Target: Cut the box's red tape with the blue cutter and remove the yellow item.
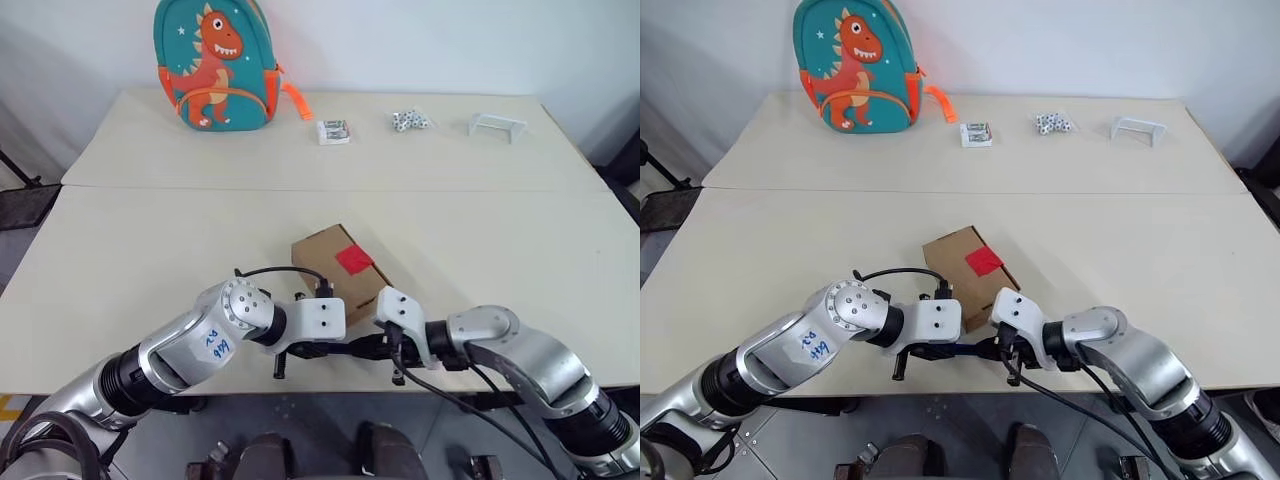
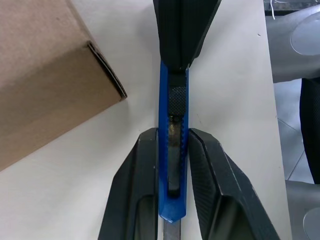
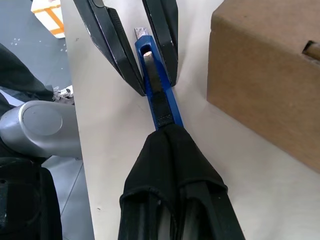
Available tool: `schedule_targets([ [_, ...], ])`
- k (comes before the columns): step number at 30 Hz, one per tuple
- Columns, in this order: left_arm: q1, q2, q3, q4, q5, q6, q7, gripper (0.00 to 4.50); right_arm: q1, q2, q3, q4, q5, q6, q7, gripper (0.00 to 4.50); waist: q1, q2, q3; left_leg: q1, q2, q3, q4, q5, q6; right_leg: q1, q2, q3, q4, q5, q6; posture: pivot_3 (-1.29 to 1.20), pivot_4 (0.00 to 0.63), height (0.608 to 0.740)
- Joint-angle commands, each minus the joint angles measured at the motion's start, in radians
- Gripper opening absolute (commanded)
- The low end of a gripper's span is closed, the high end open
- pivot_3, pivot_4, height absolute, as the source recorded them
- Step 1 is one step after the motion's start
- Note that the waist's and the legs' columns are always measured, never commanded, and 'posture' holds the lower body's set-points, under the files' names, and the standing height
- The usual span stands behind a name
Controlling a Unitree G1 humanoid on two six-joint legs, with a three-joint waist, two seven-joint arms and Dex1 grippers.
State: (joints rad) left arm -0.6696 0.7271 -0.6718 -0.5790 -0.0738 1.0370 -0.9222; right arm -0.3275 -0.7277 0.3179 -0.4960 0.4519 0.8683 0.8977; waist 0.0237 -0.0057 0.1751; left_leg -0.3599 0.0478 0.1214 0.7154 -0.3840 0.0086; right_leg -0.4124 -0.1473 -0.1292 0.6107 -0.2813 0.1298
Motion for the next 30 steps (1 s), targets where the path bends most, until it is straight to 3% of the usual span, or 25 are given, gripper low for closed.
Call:
schedule_targets([
  [1,0.038,0.039,0.023,0.014,-0.003,-0.081,-0.019,0.86,0.016,-0.029,-0.114,-0.059,0.094,0.023,0.035,0.00,-0.001,0.000,0.000,0.000,0.000,0.000,0.000,0.000,0.000,0.000,0.000,0.000,0.000,0.000,0.000,0.00,0.150,0.740],
  [5,0.106,0.062,0.153,0.035,-0.032,-0.312,-0.044,0.86,0.022,-0.060,-0.302,-0.078,0.299,0.176,0.045,0.00,0.001,0.000,0.000,-0.001,0.000,-0.001,0.000,0.000,0.000,-0.001,0.000,0.000,0.000,0.000,0.000,0.00,0.150,0.740],
  [6,0.128,0.069,0.189,0.044,-0.036,-0.373,-0.045,0.83,0.027,-0.077,-0.359,-0.076,0.364,0.222,0.052,0.18,0.001,0.000,0.000,-0.001,0.001,-0.001,0.000,0.000,0.000,-0.001,0.000,0.000,0.000,0.000,0.000,0.00,0.150,0.740],
  [9,0.200,0.098,0.307,0.059,-0.055,-0.594,-0.068,0.82,0.053,-0.184,-0.535,-0.075,0.597,0.365,0.116,0.98,0.006,0.001,0.001,-0.002,0.001,-0.004,0.000,0.000,0.001,-0.001,-0.001,-0.001,-0.001,0.000,0.000,0.00,0.150,0.740],
  [14,0.229,0.070,0.427,0.049,-0.100,-0.806,-0.089,0.82,-0.020,-0.283,-0.695,0.065,1.014,0.487,-0.078,2.65,0.003,0.001,0.001,-0.006,0.000,-0.005,0.001,-0.001,0.002,-0.002,-0.002,-0.003,-0.004,0.001,0.000,0.00,0.150,0.740],
  [19,0.136,0.034,0.465,0.046,-0.109,-0.926,-0.119,0.82,-0.139,-0.461,-0.558,0.199,1.425,0.392,-0.458,4.34,0.002,0.002,0.001,-0.008,0.000,-0.001,0.003,-0.001,0.002,-0.002,-0.002,-0.004,-0.004,0.002,0.000,0.00,0.150,0.740],
  [23,0.034,-0.004,0.404,0.151,-0.009,-0.987,-0.118,0.82,-0.249,-0.471,-0.393,0.234,1.520,0.343,-0.648,4.45,0.002,0.002,0.001,-0.009,0.000,0.001,0.003,-0.001,0.002,-0.002,-0.001,-0.005,-0.005,0.002,0.001,0.00,0.150,0.740],
  [30,-0.016,-0.066,0.333,0.251,0.069,-1.048,-0.129,0.82,-0.357,-0.418,-0.261,0.257,1.520,0.348,-0.770,4.45,0.003,0.002,0.001,-0.012,0.000,0.002,0.002,-0.001,0.002,-0.005,-0.001,-0.006,-0.006,0.002,0.001,0.00,0.150,0.740],
])
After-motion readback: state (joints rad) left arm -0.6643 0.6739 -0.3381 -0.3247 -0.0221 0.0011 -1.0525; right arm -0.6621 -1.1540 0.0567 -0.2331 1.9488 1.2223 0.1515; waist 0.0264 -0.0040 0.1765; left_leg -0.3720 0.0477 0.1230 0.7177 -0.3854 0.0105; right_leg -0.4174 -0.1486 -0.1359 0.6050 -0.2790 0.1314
